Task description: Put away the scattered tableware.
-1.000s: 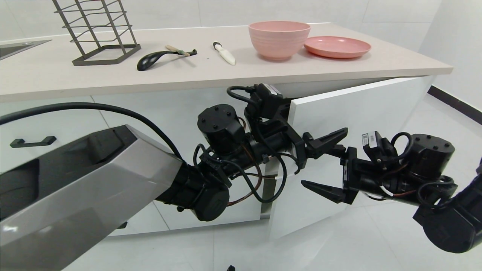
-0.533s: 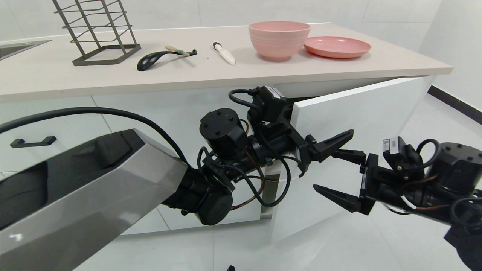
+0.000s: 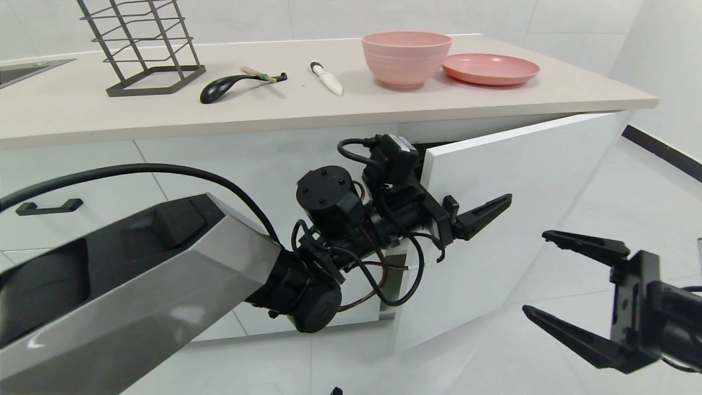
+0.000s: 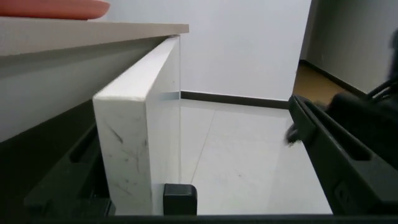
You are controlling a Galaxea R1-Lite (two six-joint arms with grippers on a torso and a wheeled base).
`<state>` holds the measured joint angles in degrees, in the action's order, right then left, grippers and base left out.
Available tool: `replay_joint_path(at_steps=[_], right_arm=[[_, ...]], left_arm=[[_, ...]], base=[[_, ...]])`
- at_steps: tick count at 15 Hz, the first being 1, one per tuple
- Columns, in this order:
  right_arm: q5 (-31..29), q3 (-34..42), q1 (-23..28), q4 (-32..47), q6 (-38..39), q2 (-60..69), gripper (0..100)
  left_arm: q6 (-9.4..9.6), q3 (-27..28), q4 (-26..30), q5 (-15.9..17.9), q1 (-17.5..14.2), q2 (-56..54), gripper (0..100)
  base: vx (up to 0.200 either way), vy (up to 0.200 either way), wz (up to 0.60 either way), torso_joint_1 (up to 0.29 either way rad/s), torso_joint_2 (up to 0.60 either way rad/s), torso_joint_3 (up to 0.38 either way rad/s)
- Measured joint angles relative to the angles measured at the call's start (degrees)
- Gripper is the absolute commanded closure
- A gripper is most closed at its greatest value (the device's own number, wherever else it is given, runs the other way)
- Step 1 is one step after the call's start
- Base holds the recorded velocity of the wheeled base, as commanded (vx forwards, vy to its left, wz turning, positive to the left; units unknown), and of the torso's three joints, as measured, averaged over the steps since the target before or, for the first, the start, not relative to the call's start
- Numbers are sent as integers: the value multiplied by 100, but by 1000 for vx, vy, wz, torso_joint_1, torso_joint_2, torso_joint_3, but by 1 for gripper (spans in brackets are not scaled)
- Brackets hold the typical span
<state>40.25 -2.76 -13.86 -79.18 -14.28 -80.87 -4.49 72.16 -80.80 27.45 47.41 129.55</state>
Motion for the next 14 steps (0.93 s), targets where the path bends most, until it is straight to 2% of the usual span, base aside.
replay_joint_path(at_steps=[3, 5, 10, 14], right_arm=[[-29, -22, 254, 44, -48, 764, 0], [-33, -79, 317, 54, -55, 1056, 0], [-35, -311, 369, 29, -63, 1332, 0], [-44, -556, 358, 9, -66, 1440, 0]], left_arm=[[-2, -30, -40, -30, 74, 72, 0], [-2, -143, -271, -191, 171, 135, 0], [-7, -761, -805, -235, 278, 217, 0], [-7, -848, -857, -257, 352, 289, 0]], base=[[0, 0, 0, 0, 0, 0], [0, 0, 0, 0, 0, 0], [0, 0, 0, 0, 0, 0], [0, 0, 0, 0, 0, 0]])
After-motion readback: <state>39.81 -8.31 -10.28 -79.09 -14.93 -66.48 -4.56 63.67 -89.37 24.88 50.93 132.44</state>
